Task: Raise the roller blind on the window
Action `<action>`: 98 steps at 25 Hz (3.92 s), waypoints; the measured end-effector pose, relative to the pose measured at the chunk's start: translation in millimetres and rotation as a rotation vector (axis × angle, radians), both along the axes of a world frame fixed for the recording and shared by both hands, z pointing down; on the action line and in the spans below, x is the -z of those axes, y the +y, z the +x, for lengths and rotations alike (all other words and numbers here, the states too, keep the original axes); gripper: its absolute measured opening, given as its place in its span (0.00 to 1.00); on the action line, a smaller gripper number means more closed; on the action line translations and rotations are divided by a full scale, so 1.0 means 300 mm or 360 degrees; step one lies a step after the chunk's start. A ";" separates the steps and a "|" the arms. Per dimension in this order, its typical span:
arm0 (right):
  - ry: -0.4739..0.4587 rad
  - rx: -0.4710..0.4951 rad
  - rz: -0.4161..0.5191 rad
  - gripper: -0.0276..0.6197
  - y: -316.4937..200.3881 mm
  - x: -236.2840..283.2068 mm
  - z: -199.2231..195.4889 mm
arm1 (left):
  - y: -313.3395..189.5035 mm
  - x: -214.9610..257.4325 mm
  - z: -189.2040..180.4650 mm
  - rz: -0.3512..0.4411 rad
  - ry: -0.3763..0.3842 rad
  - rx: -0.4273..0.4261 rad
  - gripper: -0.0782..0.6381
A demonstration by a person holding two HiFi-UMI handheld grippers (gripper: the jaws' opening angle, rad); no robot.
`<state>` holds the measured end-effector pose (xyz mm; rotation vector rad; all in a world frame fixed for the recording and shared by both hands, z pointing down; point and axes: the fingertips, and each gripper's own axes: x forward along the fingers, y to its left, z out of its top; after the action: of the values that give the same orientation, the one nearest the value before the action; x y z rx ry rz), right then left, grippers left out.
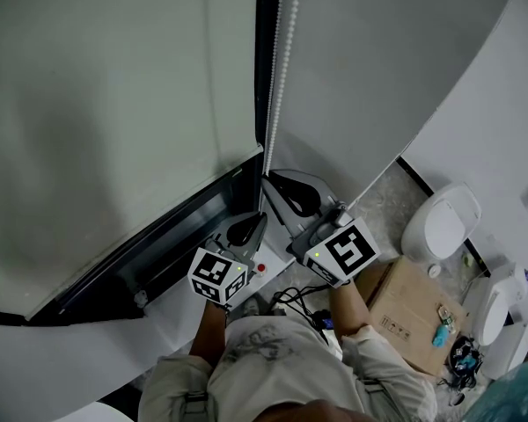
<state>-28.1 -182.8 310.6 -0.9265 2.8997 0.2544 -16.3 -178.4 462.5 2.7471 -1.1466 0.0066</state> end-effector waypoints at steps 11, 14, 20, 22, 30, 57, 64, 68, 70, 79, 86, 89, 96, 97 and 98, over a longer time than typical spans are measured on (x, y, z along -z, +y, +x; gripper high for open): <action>0.0015 0.0004 -0.0103 0.07 0.006 -0.105 -0.019 | 0.005 -0.106 -0.024 -0.0102 -0.0025 -0.0001 0.13; 0.0016 0.0007 -0.0127 0.08 0.009 -0.118 -0.022 | 0.006 -0.121 -0.028 -0.0135 -0.0039 -0.0002 0.13; 0.0046 0.0006 -0.0176 0.08 0.012 -0.190 -0.032 | 0.005 -0.194 -0.037 -0.0192 -0.0059 0.0000 0.13; 0.0047 0.0006 -0.0187 0.07 0.017 -0.205 -0.030 | 0.005 -0.210 -0.041 -0.0199 -0.0059 0.0003 0.13; 0.0080 0.0000 -0.0244 0.08 0.031 -0.279 -0.027 | 0.014 -0.283 -0.040 -0.0243 -0.0077 -0.0003 0.13; 0.0115 -0.0013 -0.0361 0.07 0.086 -0.441 -0.010 | 0.111 -0.432 0.013 -0.0315 -0.0135 0.0001 0.13; 0.0118 0.0002 -0.0360 0.08 0.085 -0.437 -0.007 | 0.107 -0.300 -0.030 -0.0212 -0.0049 0.0058 0.18; 0.0114 0.0010 -0.0358 0.08 0.086 -0.438 -0.008 | 0.103 -0.157 -0.062 -0.0104 0.0013 0.0078 0.20; 0.0113 0.0014 -0.0359 0.08 0.084 -0.441 -0.009 | 0.101 -0.090 -0.076 -0.0047 0.0026 0.0083 0.20; 0.0114 0.0016 -0.0364 0.08 0.084 -0.444 -0.018 | 0.110 0.138 -0.101 0.0146 0.0081 0.0085 0.21; 0.0121 0.0023 -0.0362 0.07 0.082 -0.443 -0.026 | 0.077 0.319 -0.070 0.0352 0.0059 0.0039 0.22; 0.0121 0.0027 -0.0366 0.08 0.079 -0.442 -0.032 | 0.063 0.377 -0.052 0.0403 0.0071 0.0018 0.23; 0.0117 0.0028 -0.0366 0.08 0.080 -0.429 -0.041 | 0.045 0.520 -0.024 0.0534 0.0094 -0.0006 0.24; 0.0116 0.0028 -0.0366 0.08 0.080 -0.428 -0.042 | 0.042 0.540 -0.023 0.0555 0.0095 -0.0005 0.24; 0.0116 0.0030 -0.0367 0.07 0.079 -0.428 -0.043 | 0.038 0.558 -0.022 0.0573 0.0097 -0.0005 0.24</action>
<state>-41.1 -159.0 438.9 -0.9384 3.0507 -0.0503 -23.0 -167.1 295.1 3.0305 -1.2323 -0.3107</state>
